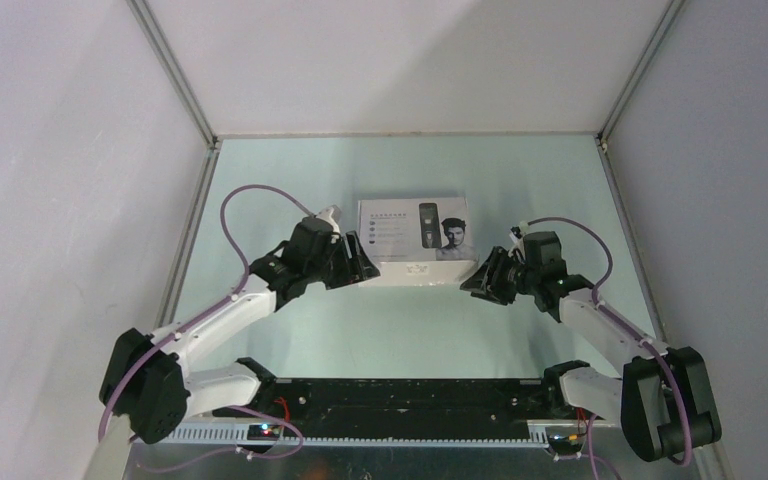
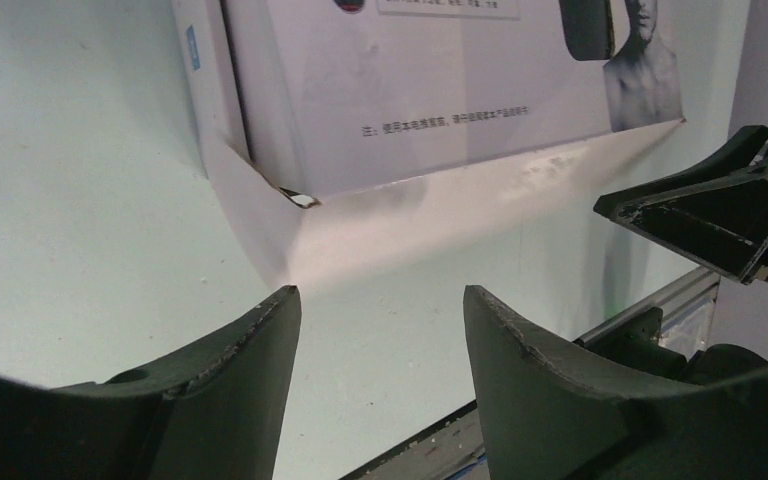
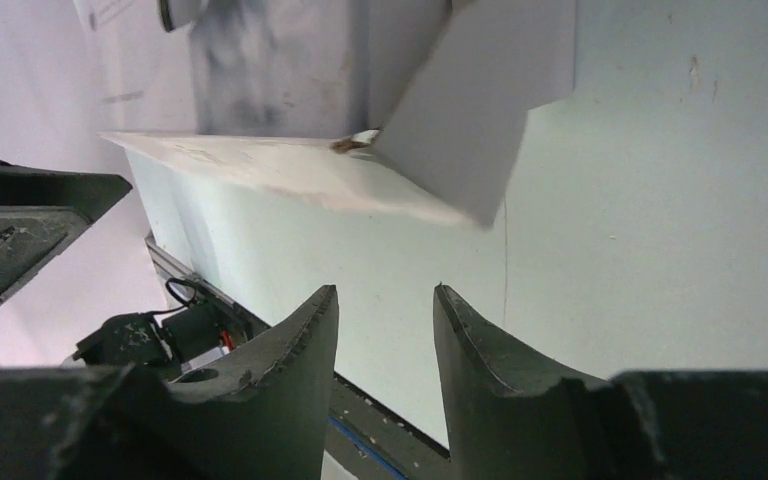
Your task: Sort the hair-cutting tools
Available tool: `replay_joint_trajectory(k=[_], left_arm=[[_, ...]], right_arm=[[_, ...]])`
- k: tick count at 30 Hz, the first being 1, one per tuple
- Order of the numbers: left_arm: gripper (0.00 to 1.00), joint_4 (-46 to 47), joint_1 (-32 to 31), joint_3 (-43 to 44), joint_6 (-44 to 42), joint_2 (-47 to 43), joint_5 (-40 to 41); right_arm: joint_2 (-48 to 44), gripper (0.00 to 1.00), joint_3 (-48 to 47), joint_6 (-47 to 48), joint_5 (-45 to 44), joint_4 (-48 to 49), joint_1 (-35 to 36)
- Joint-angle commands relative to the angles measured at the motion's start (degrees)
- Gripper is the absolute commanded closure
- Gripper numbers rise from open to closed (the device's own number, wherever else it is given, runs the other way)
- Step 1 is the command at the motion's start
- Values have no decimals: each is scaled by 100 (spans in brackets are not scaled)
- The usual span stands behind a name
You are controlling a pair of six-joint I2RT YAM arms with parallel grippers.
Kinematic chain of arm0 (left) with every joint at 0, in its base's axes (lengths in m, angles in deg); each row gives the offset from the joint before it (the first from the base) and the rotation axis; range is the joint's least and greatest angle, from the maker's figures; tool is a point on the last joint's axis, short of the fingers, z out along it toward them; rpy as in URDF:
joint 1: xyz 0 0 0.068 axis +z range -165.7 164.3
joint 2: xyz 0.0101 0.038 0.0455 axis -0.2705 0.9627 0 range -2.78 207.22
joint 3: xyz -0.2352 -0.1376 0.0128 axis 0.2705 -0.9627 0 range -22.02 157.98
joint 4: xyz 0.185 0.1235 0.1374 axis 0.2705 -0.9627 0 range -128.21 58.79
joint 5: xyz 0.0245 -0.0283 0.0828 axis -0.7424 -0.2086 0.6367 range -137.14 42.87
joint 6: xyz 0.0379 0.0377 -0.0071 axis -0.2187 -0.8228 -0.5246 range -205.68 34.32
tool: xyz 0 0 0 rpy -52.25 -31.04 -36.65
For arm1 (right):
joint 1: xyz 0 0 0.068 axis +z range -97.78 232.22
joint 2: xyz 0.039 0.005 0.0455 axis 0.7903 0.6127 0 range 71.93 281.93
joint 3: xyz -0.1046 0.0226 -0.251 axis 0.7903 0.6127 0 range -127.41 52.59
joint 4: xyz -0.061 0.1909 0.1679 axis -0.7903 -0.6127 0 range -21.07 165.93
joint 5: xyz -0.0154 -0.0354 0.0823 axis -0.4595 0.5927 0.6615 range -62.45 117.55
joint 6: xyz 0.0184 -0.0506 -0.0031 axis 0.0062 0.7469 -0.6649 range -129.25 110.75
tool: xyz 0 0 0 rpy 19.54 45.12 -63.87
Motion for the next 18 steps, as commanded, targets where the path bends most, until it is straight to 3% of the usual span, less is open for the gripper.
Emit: replay_joint_trajectory(k=[1, 7, 9, 12, 18], left_arm=[[34, -160, -58, 280, 42, -197, -165], [33, -236, -54, 295, 41, -338, -131], [31, -326, -56, 297, -95, -363, 168], [24, -263, -58, 175, -340, -397, 664], [17, 816, -56, -358, -845, -361, 1398]], right_arm=[[-151, 56, -390, -183, 130, -401, 44], [-392, 55, -717, 105, -116, -831, 95], [-455, 51, -777, 372, -314, -1009, 90], [-581, 36, -791, 807, -696, -1122, 90], [-560, 22, -715, 1740, -830, -465, 64]])
